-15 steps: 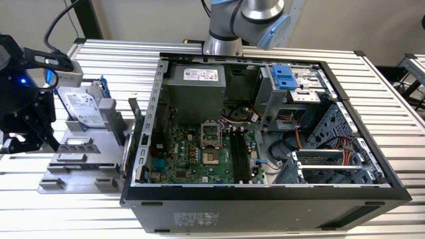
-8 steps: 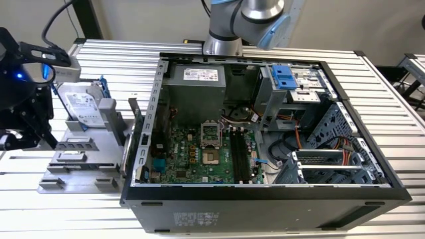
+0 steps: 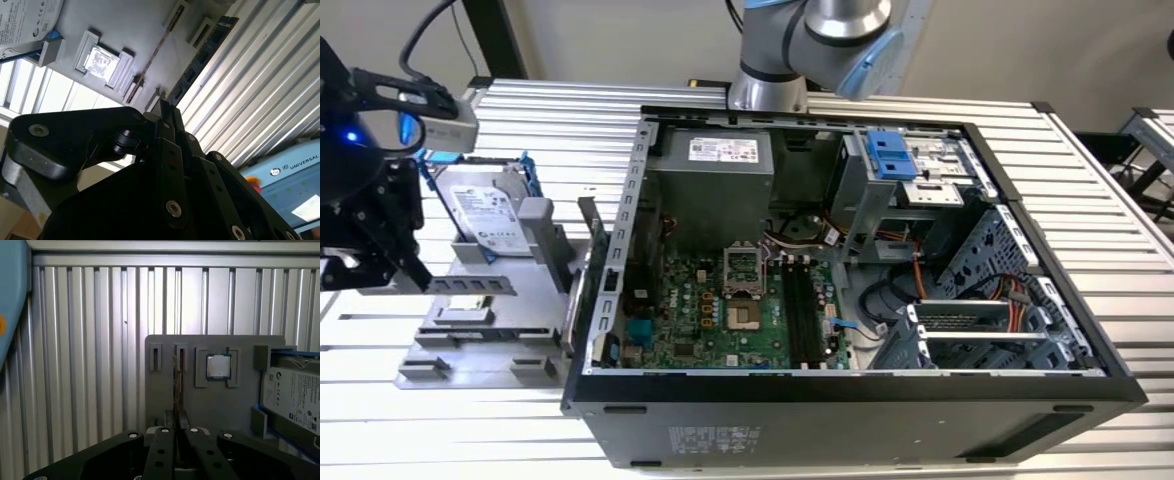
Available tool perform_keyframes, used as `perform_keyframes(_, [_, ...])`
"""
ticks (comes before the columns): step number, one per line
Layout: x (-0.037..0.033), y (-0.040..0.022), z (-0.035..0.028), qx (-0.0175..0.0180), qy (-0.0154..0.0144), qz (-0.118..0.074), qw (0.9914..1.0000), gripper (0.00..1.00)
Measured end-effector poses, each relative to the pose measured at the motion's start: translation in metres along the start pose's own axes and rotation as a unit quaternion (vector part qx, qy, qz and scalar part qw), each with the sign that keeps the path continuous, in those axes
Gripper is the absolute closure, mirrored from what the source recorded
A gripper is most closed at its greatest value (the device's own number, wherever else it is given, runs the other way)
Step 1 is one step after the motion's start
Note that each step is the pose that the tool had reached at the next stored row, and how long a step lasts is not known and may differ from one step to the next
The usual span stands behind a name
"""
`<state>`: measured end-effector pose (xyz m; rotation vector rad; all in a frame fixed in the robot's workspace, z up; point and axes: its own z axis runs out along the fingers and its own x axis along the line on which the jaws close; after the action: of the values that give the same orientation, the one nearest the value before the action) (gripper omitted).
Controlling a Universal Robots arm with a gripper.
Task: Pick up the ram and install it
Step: 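Pick up the ram and move it above insertion slot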
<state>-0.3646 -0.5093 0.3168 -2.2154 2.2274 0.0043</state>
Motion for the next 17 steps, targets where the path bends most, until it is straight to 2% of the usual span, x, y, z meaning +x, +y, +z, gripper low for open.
perform_keyframes(4, [-0.0034,0.0000,-0.0057,-0.0002,0.0002,0.000,1.00000,1.00])
perform_keyframes(11, [-0.0036,0.0001,-0.0163,0.0000,0.0000,0.000,1.00000,1.00])
perform_keyframes(17, [-0.0036,0.0001,-0.0282,0.0000,0.0000,0.000,1.00000,1.00])
